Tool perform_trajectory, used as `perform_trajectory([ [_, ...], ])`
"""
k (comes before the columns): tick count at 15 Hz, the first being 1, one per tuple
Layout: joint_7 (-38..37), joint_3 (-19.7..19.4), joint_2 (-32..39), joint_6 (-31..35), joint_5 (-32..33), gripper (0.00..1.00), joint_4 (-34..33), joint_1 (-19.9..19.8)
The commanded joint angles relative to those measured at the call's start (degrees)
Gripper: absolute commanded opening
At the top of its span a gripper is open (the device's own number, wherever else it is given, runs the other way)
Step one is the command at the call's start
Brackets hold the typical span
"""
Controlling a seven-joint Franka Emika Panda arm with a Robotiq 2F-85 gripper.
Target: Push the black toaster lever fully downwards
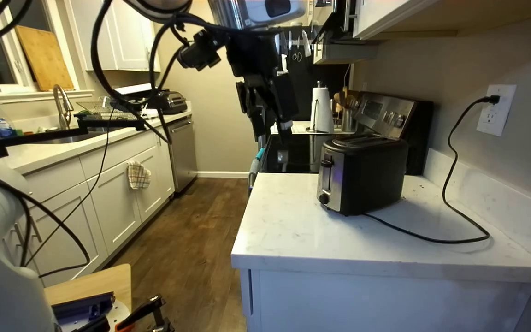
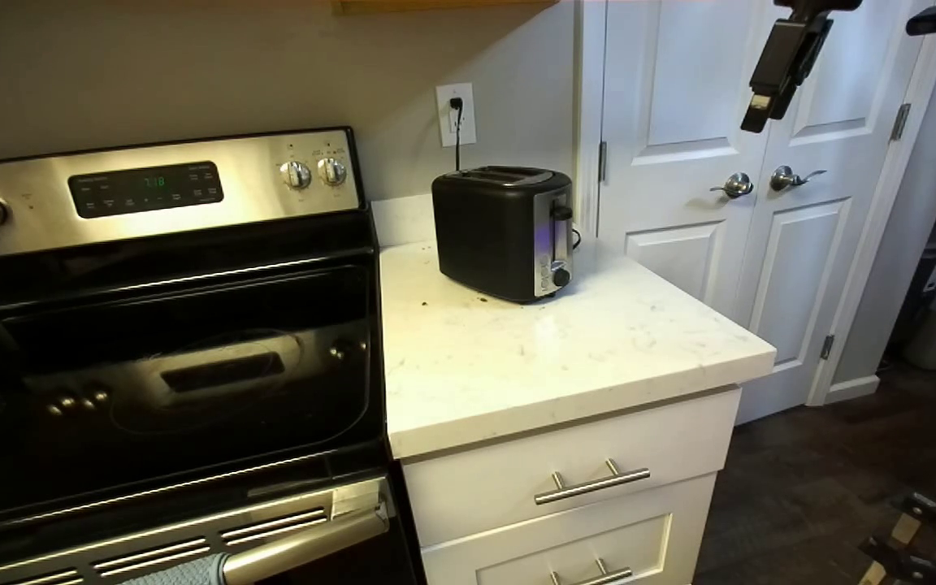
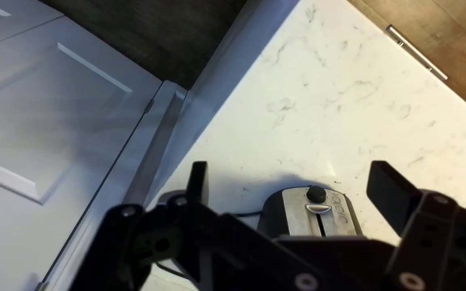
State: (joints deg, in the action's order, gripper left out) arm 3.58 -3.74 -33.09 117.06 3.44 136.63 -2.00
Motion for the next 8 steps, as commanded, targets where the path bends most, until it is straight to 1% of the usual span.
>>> perform_trajectory([
  [1, -4.22, 2.36, 5.19, 5.43, 0.53, 1.00, -2.11, -0.47],
  [5, -7.92, 4.77, 13.73, 12.10, 0.02, 1.00, -6.60, 0.22],
  [8, -10.58, 6.25, 20.52, 14.53, 0.57, 1.00, -11.48, 0.34],
])
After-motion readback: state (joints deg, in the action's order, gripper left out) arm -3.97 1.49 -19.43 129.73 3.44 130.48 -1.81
